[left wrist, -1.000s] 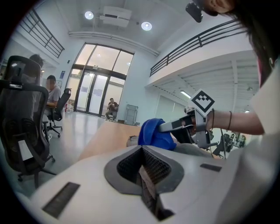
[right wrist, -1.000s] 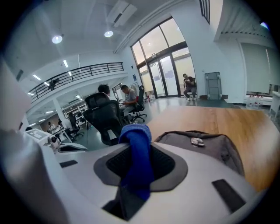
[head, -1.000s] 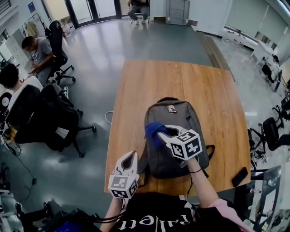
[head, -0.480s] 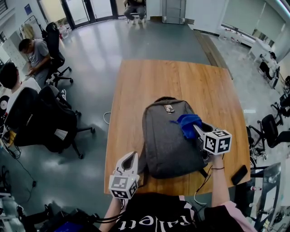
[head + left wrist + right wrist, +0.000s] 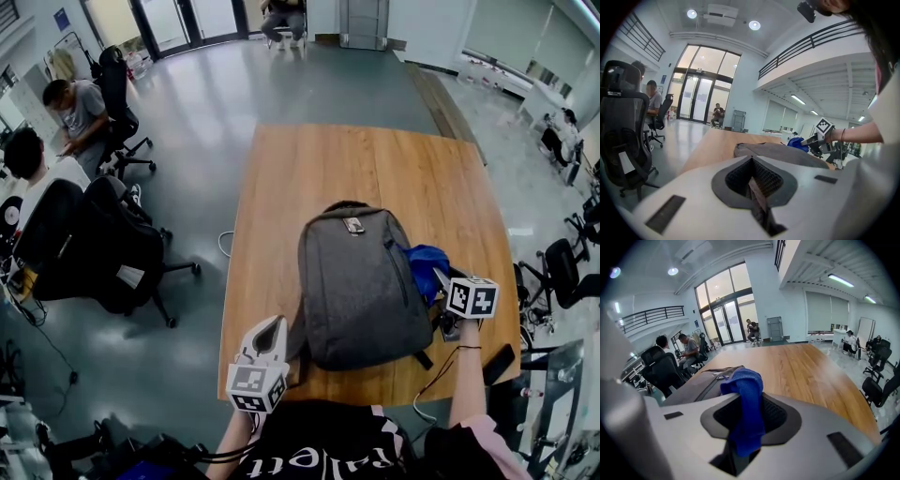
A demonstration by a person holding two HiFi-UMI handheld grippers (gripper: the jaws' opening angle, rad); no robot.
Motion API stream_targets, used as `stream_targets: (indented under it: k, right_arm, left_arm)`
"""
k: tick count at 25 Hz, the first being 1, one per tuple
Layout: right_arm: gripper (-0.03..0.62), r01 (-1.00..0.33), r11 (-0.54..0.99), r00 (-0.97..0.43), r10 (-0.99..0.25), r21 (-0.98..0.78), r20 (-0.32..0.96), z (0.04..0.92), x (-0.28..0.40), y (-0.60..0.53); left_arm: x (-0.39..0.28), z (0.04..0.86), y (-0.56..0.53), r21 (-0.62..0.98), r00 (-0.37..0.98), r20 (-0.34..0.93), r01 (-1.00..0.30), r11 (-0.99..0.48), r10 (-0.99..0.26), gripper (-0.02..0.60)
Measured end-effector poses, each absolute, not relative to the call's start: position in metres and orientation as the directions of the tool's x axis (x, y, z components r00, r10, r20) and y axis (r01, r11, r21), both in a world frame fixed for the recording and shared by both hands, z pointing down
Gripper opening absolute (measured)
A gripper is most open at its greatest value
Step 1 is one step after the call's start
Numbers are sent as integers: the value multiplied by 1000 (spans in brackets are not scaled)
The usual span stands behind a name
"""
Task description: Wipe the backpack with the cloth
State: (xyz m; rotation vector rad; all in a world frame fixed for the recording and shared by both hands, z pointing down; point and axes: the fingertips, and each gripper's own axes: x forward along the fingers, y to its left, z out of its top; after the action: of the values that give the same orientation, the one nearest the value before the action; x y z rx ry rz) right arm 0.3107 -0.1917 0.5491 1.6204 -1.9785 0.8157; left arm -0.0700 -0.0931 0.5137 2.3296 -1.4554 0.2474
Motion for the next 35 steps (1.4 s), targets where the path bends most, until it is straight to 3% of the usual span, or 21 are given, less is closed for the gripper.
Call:
stream_targets:
  k: [5, 10, 15, 23, 29, 35]
  right_arm:
    - [117, -961, 211, -276, -759, -179, 590, 506, 277, -215]
    - [117, -907, 381, -419, -768, -181, 484, 450, 197, -249]
    - [115, -810, 532, -583, -688, -246, 432, 438, 88, -276]
    - [115, -696, 644, -700, -507, -319, 504, 492, -43, -282]
    - [115, -713, 657, -632, -450, -246, 631, 540, -35, -289]
    - [117, -766, 577, -608, -510, -282, 609, 533, 23, -306]
  left_arm:
    - [-76, 515, -95, 227, 440, 343, -896, -381, -830, -2]
    - [-79, 515, -96, 234, 431, 344, -900, -369, -834, -2]
    - [-83, 515, -99, 238, 423, 339, -903, -358, -840, -2]
    - [-98, 522, -99, 249, 390, 342, -915, -318, -855, -2]
    - [-108, 525, -97, 253, 358, 344, -926, -282, -868, -2]
    - [-112, 528, -99, 254, 351, 352, -928, -272, -868, -2]
